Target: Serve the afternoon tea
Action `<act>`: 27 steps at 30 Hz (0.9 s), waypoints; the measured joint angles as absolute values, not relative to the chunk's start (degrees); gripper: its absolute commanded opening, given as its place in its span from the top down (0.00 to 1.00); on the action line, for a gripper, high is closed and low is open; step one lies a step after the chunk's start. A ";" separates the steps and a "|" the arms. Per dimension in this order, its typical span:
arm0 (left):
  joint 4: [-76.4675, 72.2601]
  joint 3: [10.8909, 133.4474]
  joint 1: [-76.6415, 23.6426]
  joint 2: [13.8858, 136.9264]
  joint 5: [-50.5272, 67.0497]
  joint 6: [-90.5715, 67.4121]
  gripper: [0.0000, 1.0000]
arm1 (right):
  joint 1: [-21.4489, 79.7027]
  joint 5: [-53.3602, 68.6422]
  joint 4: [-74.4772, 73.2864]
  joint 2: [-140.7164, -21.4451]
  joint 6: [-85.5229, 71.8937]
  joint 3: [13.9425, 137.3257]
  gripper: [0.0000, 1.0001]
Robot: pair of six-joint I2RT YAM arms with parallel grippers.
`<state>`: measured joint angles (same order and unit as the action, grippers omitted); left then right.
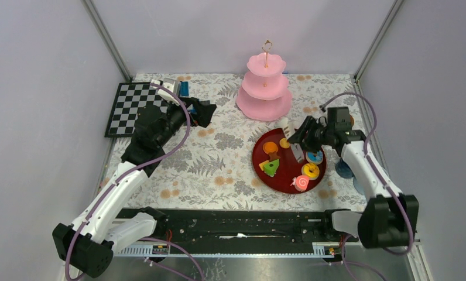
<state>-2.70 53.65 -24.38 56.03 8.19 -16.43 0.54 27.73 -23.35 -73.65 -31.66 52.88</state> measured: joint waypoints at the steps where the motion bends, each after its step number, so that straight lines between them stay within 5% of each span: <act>1: -2.72 53.65 -24.47 56.03 8.29 -16.51 0.01 | 2.61 27.42 -25.50 -71.33 -31.44 51.79 0.44; 11: -2.74 53.67 -24.75 55.44 8.84 -16.99 0.01 | 5.15 32.23 -41.25 -55.37 -33.82 45.25 0.42; 27: -2.72 53.91 -24.97 55.24 8.80 -16.99 0.01 | 5.15 39.62 -42.59 -50.04 -39.40 36.03 0.37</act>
<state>-2.72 53.91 -24.97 55.24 8.80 -16.99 5.15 39.62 -42.59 -50.04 -39.40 36.03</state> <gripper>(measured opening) 0.990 0.631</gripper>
